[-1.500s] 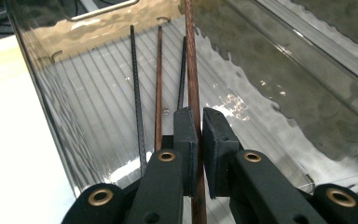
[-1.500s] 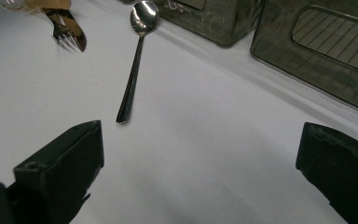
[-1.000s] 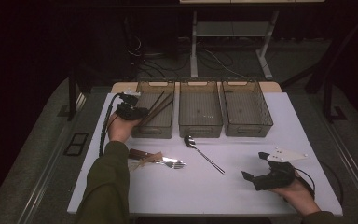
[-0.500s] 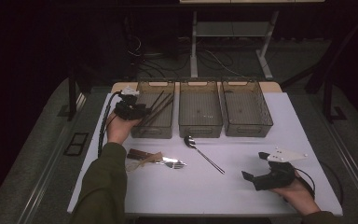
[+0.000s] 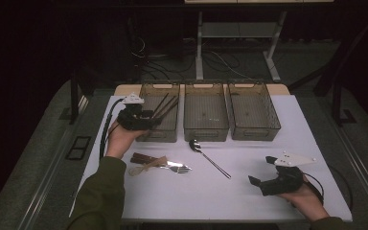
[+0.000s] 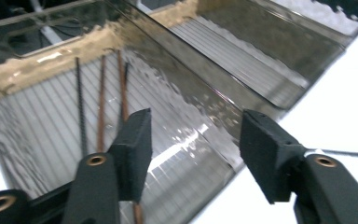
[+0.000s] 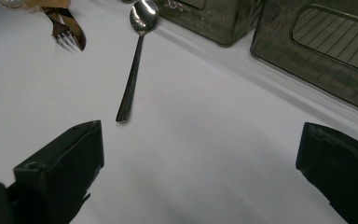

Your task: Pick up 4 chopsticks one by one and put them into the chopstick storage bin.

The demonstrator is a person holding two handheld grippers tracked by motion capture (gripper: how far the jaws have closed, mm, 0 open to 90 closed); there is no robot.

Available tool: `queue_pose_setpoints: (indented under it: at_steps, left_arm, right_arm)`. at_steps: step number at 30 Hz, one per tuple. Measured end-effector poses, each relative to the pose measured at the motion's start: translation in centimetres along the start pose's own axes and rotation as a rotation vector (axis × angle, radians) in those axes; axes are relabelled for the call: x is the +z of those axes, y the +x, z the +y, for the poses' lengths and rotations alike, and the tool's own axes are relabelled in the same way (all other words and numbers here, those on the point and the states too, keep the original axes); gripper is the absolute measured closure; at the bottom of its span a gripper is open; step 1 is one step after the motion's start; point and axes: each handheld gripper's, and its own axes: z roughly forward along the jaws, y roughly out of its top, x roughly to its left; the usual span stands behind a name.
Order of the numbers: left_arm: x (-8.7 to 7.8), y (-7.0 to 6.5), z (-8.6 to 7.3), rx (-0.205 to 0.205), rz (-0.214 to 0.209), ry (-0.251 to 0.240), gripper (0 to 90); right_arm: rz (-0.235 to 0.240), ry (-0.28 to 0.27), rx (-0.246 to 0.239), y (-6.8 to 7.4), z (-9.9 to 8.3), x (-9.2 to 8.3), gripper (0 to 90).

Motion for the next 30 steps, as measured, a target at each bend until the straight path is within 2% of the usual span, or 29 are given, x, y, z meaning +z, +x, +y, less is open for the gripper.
queue_pose_setpoints:
  at_steps: [4, 10, 18, 24, 27, 30]
  left_arm:
    - [-0.6, -1.0, -0.8, 0.006, -0.019, -0.019, 36.0]
    - [-1.8, -2.4, -2.1, 0.018, -0.043, -0.044, 32.3]
    - [-3.0, -3.7, -3.9, 0.03, -0.053, -0.059, 28.3]
    - [-3.4, -4.8, -5.6, 0.051, -0.05, -0.05, 26.2]
    - [-3.7, -5.3, -6.6, 0.075, -0.031, -0.039, 26.2]
    - [-4.0, -5.6, -7.5, 0.07, -0.035, -0.032, 26.7]
  right_arm:
    - [0.001, 0.001, -0.002, 0.0, 0.0, 0.0, 0.9]
    - [-0.001, 0.002, 0.0, -0.1, 0.0, 0.1, 1.0]
    - [-0.006, 0.001, 0.008, -0.1, 0.0, 0.0, 1.0]
    - [-0.003, 0.001, 0.005, -0.1, 0.0, -0.1, 1.0]
    - [-0.004, 0.0, 0.001, -0.1, -0.1, -0.1, 0.9]
    - [-0.004, -0.001, 0.001, 0.0, -0.1, -0.2, 1.0]
